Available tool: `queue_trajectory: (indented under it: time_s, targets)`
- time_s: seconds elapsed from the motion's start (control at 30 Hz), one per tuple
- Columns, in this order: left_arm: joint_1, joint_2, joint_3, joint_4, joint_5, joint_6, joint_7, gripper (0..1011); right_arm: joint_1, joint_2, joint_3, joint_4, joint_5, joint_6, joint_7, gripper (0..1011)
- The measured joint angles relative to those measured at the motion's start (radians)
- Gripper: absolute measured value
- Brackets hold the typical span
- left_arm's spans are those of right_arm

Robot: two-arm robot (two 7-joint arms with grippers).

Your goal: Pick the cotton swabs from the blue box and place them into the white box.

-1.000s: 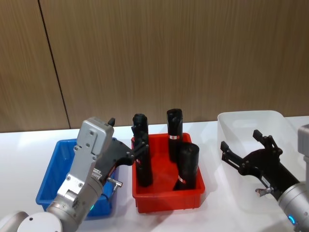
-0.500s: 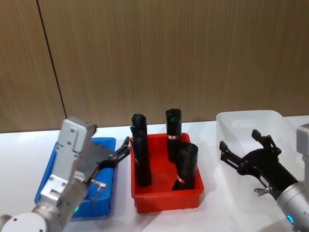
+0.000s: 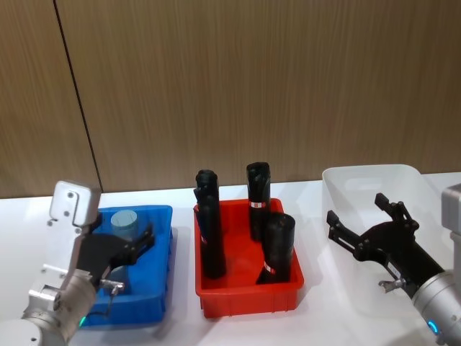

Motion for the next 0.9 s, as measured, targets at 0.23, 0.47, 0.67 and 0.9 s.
queue_trajectory:
  time_s: [0.23,0.47,0.67,0.9]
  targets:
    - [0.001,0.005,-0.020,0.003,-0.056,0.087,0.034,1004,0.000,0.000,0.000,0.000,0.000,0.000,0.000,1002]
    - [-0.013,-0.003,-0.038,0.031,-0.115,0.162,0.066,1004,0.000,0.000,0.000,0.000,0.000,0.000,0.000,1002]
    - [-0.031,-0.014,-0.048,0.067,-0.150,0.208,0.078,1004,0.000,0.000,0.000,0.000,0.000,0.000,0.000,1002]
    - [-0.057,-0.028,-0.059,0.115,-0.172,0.245,0.077,1004,0.000,0.000,0.000,0.000,0.000,0.000,0.000,1002]
